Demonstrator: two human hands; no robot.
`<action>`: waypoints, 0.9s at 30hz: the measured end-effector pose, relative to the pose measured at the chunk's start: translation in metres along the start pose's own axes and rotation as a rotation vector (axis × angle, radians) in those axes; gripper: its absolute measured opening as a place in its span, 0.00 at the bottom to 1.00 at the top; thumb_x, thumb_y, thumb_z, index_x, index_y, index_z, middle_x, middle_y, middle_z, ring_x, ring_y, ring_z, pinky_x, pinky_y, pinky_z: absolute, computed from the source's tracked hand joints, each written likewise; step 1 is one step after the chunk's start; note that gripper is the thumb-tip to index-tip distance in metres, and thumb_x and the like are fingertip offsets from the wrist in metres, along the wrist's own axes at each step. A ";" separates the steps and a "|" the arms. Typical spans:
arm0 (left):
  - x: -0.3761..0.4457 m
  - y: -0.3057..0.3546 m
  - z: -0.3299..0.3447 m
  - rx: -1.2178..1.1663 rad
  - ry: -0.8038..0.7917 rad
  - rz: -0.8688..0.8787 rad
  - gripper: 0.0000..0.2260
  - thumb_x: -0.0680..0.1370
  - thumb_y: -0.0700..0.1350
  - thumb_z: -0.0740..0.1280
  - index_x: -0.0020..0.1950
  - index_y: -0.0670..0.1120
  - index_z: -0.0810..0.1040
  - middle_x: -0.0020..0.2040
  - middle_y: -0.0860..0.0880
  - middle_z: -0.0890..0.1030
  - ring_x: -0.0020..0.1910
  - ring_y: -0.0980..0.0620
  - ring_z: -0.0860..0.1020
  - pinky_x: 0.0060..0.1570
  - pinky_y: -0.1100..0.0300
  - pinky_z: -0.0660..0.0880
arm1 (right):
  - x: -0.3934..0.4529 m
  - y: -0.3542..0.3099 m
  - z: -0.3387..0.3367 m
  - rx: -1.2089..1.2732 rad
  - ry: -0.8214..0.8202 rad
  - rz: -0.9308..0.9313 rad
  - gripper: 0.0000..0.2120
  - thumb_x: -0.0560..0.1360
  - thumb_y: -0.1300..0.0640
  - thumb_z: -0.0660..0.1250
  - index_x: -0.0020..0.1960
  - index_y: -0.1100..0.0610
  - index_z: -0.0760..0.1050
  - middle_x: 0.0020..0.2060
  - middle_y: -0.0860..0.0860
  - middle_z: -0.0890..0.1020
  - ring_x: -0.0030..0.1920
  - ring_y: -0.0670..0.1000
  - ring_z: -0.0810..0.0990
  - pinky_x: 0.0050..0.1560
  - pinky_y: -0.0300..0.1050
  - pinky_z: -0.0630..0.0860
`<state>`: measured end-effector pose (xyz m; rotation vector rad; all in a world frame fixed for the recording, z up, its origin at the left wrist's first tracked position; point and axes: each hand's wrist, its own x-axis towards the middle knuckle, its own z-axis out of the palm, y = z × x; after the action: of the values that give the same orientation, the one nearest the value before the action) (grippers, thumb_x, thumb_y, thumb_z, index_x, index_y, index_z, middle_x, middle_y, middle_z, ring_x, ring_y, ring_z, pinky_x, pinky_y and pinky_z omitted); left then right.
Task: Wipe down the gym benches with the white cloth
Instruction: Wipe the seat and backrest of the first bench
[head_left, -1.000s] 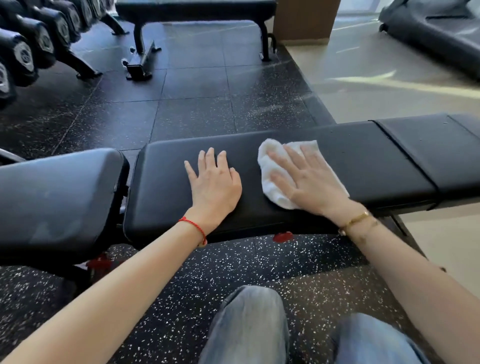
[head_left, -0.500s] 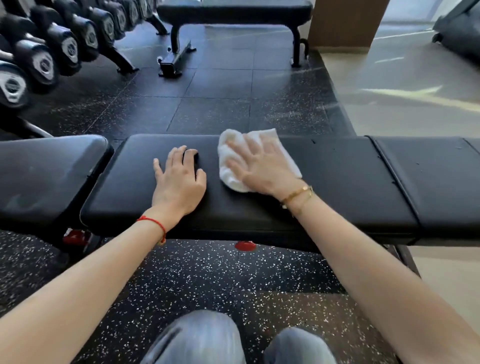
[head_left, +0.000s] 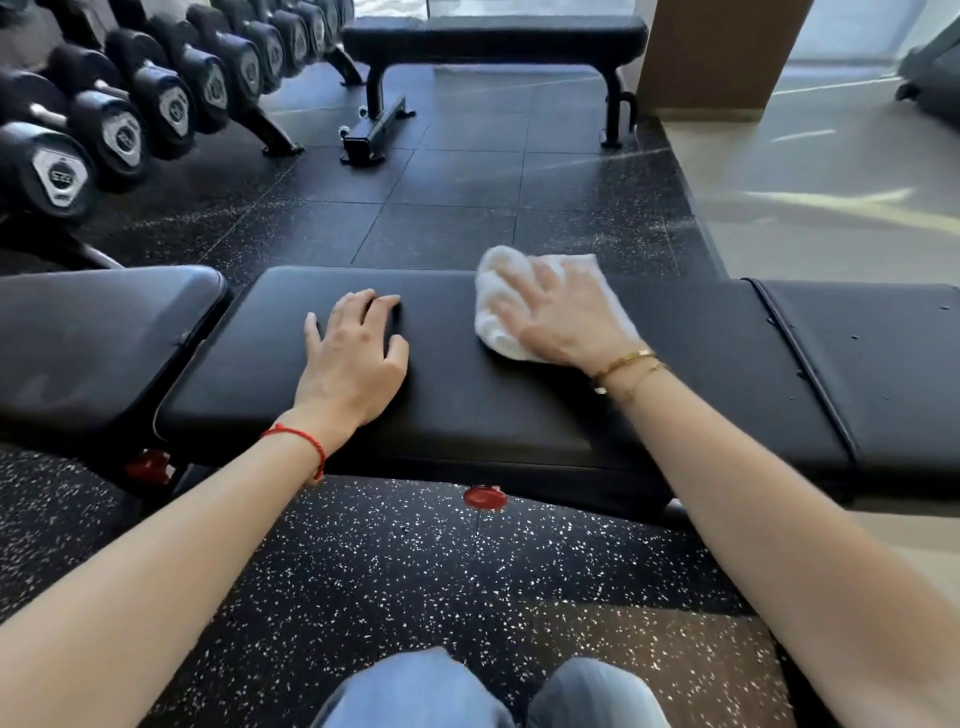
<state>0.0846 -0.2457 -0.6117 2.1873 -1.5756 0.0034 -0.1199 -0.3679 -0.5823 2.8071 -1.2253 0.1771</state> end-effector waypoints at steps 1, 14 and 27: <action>0.000 0.000 0.000 0.004 -0.003 -0.004 0.21 0.80 0.47 0.57 0.74 0.50 0.66 0.76 0.47 0.64 0.78 0.50 0.58 0.77 0.37 0.46 | -0.007 -0.011 0.003 0.043 -0.029 -0.024 0.25 0.81 0.37 0.47 0.76 0.43 0.57 0.74 0.52 0.63 0.72 0.61 0.65 0.71 0.66 0.59; 0.000 0.003 0.000 0.016 -0.020 -0.038 0.23 0.80 0.47 0.57 0.76 0.50 0.66 0.78 0.45 0.63 0.79 0.47 0.57 0.77 0.39 0.45 | -0.144 -0.025 -0.002 -0.143 0.006 -0.212 0.33 0.80 0.32 0.47 0.81 0.44 0.51 0.78 0.57 0.61 0.75 0.68 0.60 0.74 0.64 0.56; 0.000 0.000 -0.004 0.036 -0.053 -0.034 0.23 0.81 0.47 0.56 0.77 0.51 0.64 0.79 0.46 0.61 0.79 0.47 0.55 0.77 0.39 0.45 | -0.182 -0.002 0.016 -0.259 0.176 0.029 0.31 0.79 0.32 0.55 0.77 0.45 0.64 0.70 0.57 0.74 0.66 0.67 0.74 0.67 0.63 0.69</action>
<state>0.0853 -0.2449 -0.6084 2.2596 -1.5779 -0.0368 -0.2399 -0.2358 -0.6232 2.4963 -1.1580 0.2425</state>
